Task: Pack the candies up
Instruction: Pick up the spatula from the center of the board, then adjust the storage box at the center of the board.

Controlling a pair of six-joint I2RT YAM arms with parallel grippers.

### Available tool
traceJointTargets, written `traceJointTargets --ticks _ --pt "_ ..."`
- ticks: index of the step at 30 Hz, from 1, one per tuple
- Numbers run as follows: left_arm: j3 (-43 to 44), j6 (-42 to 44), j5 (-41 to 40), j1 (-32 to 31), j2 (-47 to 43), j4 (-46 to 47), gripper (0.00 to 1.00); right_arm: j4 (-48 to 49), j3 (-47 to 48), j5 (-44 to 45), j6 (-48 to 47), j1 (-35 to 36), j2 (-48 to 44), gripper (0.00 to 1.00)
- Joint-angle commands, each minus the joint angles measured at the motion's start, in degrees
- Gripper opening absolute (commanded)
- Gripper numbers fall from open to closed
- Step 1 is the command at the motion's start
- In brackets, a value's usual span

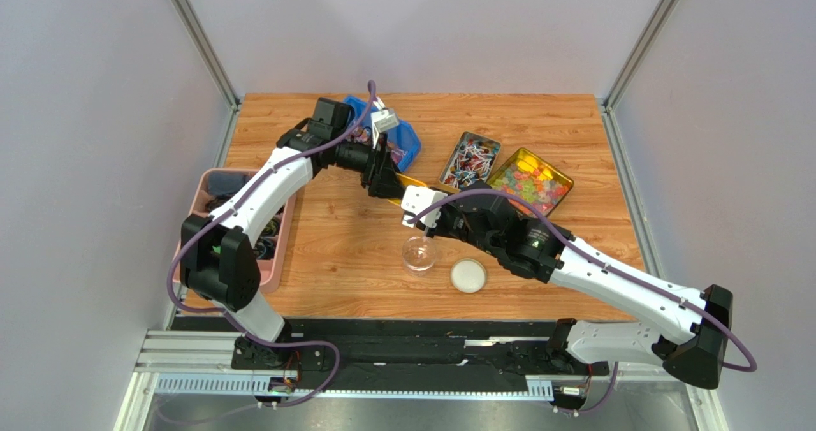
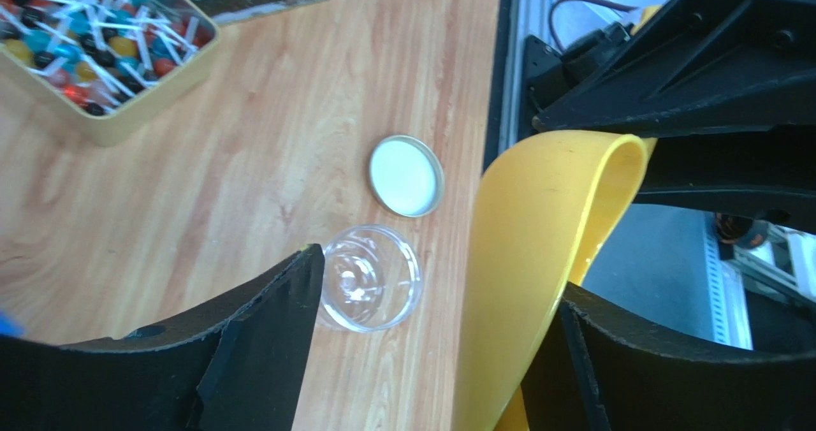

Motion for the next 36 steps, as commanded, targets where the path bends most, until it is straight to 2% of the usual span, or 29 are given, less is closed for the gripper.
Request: traceJointTargets --ticks 1,5,11,17,18,21,26,32,36 --pt "5.3 2.1 -6.1 3.4 -0.5 -2.4 0.82 6.7 -0.2 0.0 -0.3 -0.7 -2.6 0.00" --pt "9.2 3.5 -8.5 7.1 0.7 -5.6 0.82 7.0 -1.8 -0.6 -0.9 -2.2 -3.2 0.00" --pt "17.2 4.5 -18.3 11.1 5.8 -5.4 0.84 7.1 -2.5 -3.6 0.2 -7.2 -2.7 0.00" --pt "25.2 7.7 -29.7 11.4 14.2 -4.6 0.86 3.1 -0.9 -12.1 3.2 -12.8 0.7 0.00" --pt "26.0 8.1 -32.0 11.4 16.3 -4.6 0.88 0.9 -0.3 -15.5 3.7 -13.7 1.2 0.00" --pt "29.0 9.6 -36.3 11.8 19.9 -3.8 0.91 -2.3 1.5 -18.3 4.2 -15.3 3.8 0.00" --pt "34.4 9.8 -39.0 14.1 24.8 -0.9 0.95 -4.1 3.5 -17.5 4.0 -16.9 6.7 0.00" --pt "45.7 11.8 -39.8 15.3 34.9 -3.4 0.92 -3.4 2.0 -16.4 3.7 -17.3 7.4 0.00" --pt "50.0 13.0 -43.2 15.3 38.4 -3.1 0.91 -2.7 1.2 -15.2 3.2 -17.3 7.7 0.00"
